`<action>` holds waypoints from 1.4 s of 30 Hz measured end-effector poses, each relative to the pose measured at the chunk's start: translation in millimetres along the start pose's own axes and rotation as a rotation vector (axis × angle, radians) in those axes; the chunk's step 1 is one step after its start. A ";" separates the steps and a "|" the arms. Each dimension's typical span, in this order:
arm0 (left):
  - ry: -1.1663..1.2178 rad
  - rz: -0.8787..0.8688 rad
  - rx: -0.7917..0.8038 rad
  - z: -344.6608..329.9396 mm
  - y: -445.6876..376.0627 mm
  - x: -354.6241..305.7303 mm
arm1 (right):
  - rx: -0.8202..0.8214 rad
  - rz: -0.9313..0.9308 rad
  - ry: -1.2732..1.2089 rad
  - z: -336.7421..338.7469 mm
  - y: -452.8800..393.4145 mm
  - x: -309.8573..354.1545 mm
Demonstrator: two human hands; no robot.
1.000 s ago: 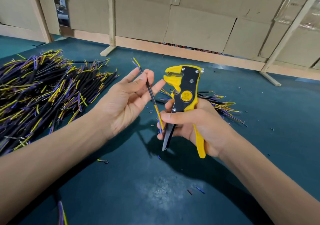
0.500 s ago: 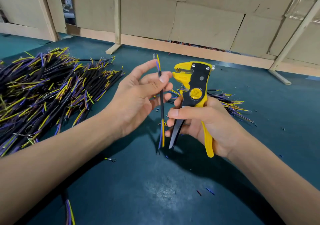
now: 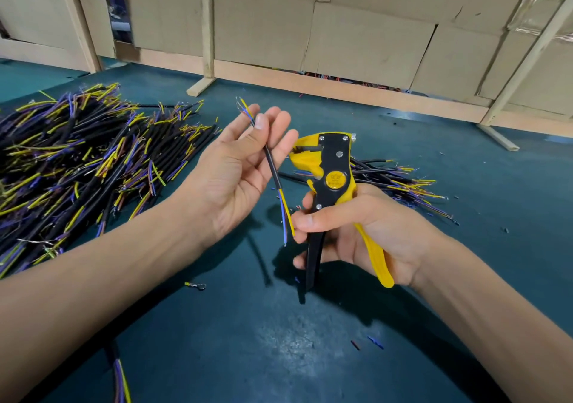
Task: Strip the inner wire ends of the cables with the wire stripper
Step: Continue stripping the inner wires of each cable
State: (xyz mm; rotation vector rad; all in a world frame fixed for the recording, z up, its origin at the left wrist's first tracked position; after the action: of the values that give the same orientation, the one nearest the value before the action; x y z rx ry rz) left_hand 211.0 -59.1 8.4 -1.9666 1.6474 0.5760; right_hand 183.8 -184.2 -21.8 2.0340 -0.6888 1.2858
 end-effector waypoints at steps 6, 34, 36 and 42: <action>0.013 0.004 -0.005 1.2 -0.3 1.6 | 0.035 0.021 -0.004 -6.1 -0.2 1.2; -0.933 0.150 0.245 -5.7 12.3 32.4 | -0.350 0.264 -0.061 54.5 2.8 35.9; -0.956 0.221 0.263 -3.2 14.7 37.2 | -0.380 0.294 -0.084 62.1 4.0 39.2; -0.837 0.380 0.296 -3.5 19.7 50.0 | -0.392 0.357 -0.123 65.8 3.4 43.9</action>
State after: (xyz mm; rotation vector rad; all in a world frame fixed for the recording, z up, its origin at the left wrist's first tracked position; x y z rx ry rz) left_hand 200.3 -102.5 -21.8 -0.9748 1.4238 1.0471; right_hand 237.2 -239.4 -2.2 1.7249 -1.2984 1.1074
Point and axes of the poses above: each hand's wrist, its own y-axis away from the middle knuckle, its own z-axis out of the back of the hand, x = y × z, the point moved 10 cm from there along -y, towards the middle knuckle, and after that the axes turned 6 degrees about -y, right-handed, at the moved point
